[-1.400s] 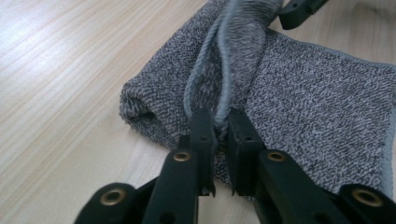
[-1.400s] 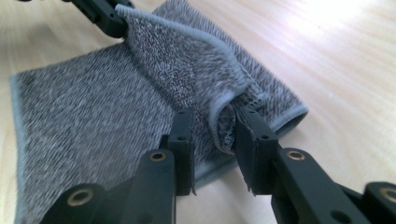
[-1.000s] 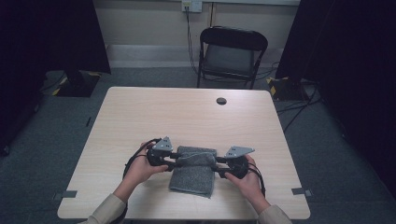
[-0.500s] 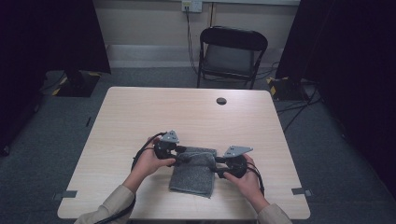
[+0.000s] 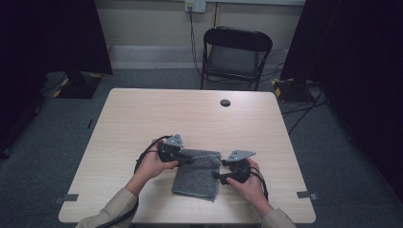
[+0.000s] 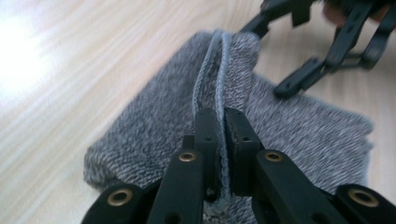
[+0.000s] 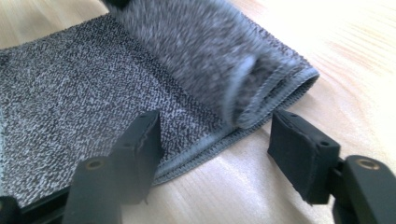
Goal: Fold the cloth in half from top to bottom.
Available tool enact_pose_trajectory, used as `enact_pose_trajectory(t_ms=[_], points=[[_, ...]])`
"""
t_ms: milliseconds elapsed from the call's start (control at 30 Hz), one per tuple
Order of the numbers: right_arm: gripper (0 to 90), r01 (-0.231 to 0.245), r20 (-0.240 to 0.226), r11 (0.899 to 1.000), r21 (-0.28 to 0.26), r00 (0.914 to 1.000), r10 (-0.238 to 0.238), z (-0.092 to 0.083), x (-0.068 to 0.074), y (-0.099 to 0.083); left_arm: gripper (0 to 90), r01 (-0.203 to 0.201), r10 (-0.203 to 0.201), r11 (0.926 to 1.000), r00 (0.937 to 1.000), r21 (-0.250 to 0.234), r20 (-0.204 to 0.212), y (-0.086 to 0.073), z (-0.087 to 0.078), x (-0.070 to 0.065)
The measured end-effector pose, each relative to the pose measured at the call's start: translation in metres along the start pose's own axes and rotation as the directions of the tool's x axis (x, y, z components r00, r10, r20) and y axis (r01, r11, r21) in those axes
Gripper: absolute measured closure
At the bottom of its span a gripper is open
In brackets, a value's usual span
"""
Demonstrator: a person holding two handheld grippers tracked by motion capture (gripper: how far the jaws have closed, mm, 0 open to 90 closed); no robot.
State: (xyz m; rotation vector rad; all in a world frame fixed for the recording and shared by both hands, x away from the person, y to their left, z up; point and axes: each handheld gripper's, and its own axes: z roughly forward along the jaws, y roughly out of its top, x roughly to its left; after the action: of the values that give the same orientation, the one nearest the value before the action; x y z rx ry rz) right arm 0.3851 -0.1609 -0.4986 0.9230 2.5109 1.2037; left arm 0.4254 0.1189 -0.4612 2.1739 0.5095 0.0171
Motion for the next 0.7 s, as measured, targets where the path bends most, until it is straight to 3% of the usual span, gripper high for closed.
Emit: enact_pose_trajectory(t_ms=[233, 700], points=[[31.9, 0.012, 0.021, 1.000, 0.006, 0.9997, -0.012, 0.001, 0.002, 0.000, 86.0, -0.030, 0.031, 0.9987, 0.9993, -0.042, 0.022, 0.011, -0.016, -0.010], [31.5, 0.025, 0.048, 1.000, 0.013, 0.9985, -0.025, 0.002, 0.005, 0.000, 85.7, -0.092, 0.095, 0.9950, 0.9930, -0.037, 0.070, 0.007, -0.030, -0.035]])
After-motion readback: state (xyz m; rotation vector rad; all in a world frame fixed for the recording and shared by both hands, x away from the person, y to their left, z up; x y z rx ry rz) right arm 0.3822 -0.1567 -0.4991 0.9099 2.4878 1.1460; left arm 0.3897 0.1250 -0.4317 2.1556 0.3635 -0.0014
